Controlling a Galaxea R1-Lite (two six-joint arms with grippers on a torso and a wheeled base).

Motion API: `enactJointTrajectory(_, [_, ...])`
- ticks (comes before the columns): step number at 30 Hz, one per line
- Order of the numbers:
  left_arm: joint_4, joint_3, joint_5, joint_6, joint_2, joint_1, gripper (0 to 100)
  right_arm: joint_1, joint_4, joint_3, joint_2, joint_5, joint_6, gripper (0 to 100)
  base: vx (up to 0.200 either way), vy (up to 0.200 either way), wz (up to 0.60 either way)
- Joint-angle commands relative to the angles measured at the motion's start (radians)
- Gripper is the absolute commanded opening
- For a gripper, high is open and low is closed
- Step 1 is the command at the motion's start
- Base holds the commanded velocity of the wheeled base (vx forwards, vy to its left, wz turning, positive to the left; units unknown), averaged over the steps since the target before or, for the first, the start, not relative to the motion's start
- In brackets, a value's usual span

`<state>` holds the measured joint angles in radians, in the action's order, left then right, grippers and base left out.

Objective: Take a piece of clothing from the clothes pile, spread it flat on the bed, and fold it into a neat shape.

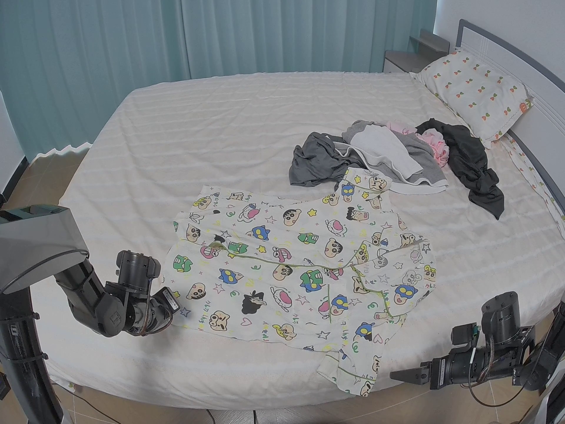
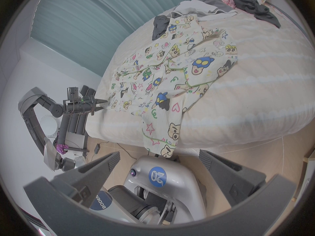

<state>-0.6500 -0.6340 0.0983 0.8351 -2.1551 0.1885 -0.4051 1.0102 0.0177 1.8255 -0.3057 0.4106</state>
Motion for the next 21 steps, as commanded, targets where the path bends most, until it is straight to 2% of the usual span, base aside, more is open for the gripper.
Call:
enactJointTrajectory(1, [-0.002, 0.004, 0.001, -0.002, -0.008, -0.001, 0, -0.032, 0.008, -0.007, 0.046, -0.001, 0.0, 100, 0.0, 0.0, 0.0])
enactJointTrajectory(11, [0.006, 0.011, 0.003, -0.01, 0.05, -0.064, 0, -0.052, 0.056, -0.016, 0.074, 0.014, 0.004, 100, 0.0, 0.0, 0.0])
enactJointTrajectory(21, [0.006, 0.093, 0.001, -0.062, 0.098, -0.124, 0, -0.052, 0.056, -0.016, 0.08, 0.014, 0.002, 100, 0.0, 0.0, 0.0])
